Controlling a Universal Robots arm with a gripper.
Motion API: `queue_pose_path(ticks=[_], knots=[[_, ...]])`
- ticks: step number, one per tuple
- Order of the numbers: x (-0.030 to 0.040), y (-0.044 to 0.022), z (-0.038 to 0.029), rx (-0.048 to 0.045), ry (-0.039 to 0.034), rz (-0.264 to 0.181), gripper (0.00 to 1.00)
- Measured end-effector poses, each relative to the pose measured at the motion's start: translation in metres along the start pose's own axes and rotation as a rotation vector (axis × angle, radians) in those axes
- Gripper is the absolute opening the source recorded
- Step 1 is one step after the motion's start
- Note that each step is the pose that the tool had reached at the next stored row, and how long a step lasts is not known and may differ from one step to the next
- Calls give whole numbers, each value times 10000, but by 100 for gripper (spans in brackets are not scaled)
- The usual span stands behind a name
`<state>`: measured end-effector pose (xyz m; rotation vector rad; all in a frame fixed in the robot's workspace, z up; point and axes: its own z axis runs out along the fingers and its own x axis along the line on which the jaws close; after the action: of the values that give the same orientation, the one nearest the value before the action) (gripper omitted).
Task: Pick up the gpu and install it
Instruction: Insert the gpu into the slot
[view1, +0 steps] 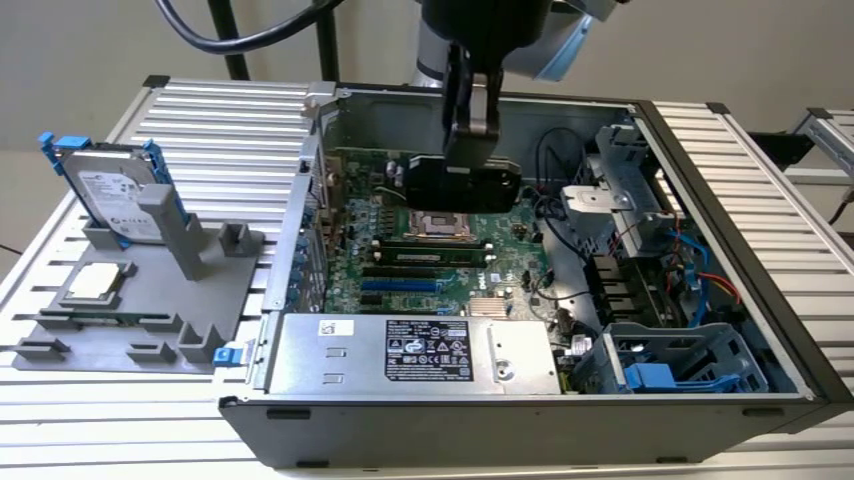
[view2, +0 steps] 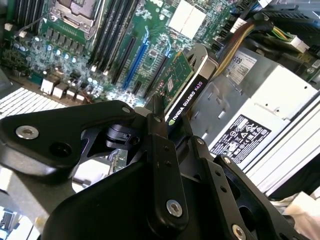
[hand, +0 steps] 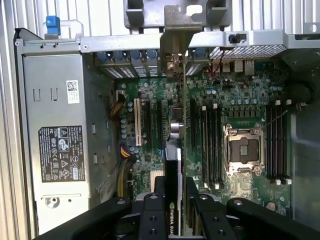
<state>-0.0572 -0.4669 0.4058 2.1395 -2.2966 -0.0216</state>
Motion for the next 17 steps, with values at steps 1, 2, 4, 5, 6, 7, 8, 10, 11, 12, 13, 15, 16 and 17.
queue_pose_path(ticks=[1,2,4,5,6,7,8,10,11,12,13,15,16,17], knots=[[0,-1,6,1,7,0,0],[0,-3,13,1,14,0,0],[-1,-6,28,3,35,0,0],[-2,-10,35,4,43,0,0],[-3,-16,43,4,51,-1,0],[-6,-23,50,4,59,0,0],[-8,-30,56,5,68,0,0],[-13,-42,72,6,86,0,0],[-15,-49,80,7,93,1,0],[-18,-61,87,7,99,0,0],[-20,-75,95,7,102,1,0],[-24,-98,108,8,111,0,0],[-27,-107,114,8,116,1,0],[-28,-115,121,9,123,1,0]])
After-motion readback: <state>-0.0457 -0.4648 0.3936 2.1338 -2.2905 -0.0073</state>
